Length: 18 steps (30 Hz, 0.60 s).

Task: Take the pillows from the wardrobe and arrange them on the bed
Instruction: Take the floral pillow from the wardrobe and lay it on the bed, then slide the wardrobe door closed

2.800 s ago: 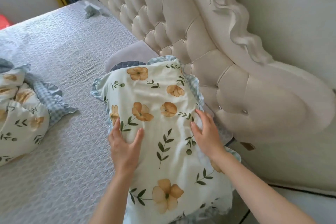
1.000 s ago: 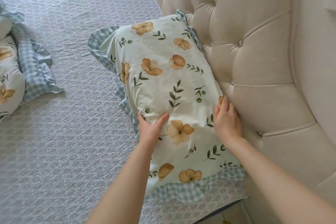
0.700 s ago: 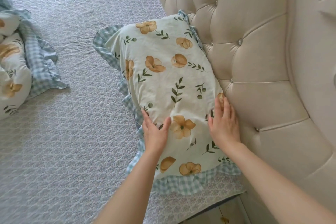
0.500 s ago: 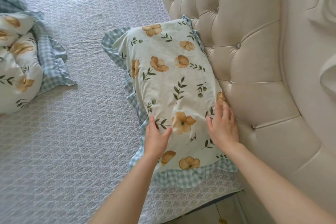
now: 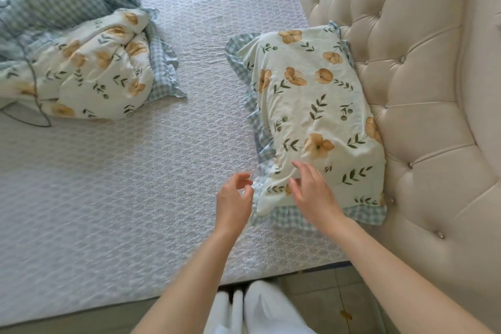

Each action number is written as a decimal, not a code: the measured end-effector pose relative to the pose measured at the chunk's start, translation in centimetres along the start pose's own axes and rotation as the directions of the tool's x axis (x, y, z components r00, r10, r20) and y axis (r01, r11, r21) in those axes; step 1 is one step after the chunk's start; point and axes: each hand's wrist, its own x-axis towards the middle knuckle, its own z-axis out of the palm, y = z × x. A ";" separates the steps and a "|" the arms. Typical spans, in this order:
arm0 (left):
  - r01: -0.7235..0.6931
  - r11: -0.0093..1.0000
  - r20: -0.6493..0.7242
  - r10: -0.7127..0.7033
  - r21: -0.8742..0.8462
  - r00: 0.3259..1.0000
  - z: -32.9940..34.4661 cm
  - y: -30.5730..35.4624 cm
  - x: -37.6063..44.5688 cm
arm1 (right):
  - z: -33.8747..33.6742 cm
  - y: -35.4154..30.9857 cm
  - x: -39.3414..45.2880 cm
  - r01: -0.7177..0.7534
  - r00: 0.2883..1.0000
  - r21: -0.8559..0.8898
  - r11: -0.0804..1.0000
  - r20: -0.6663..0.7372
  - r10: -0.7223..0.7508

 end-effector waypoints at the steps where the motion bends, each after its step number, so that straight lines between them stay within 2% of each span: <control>1: 0.000 1.000 -0.025 0.000 -0.011 1.000 -1.0 -0.6 -1.0 | 0.4 -1.2 -0.7 0.025 1.000 0.012 1.000 0.008 -0.025; 7: 0.024 0.999 -0.160 -0.031 -0.045 0.987 -6.2 -4.5 -7.5 | 2.5 -7.6 -4.3 0.196 0.979 0.061 0.979 0.047 -0.199; 11: 0.079 0.994 -0.255 -0.095 -0.075 0.962 -8.6 -7.1 -11.2 | 4.1 -10.9 -6.2 0.343 0.927 0.071 0.937 0.136 -0.350; 14: 0.142 0.981 -0.387 -0.182 -0.129 0.904 -9.9 -8.6 -14.1 | 5.1 -12.5 -7.6 0.437 0.864 0.097 0.894 0.232 -0.447; 18: 0.200 0.933 -0.535 -0.338 -0.300 0.774 -10.3 -10.0 -19.0 | 6.5 -13.7 -9.2 0.573 0.738 0.092 0.814 0.372 -0.562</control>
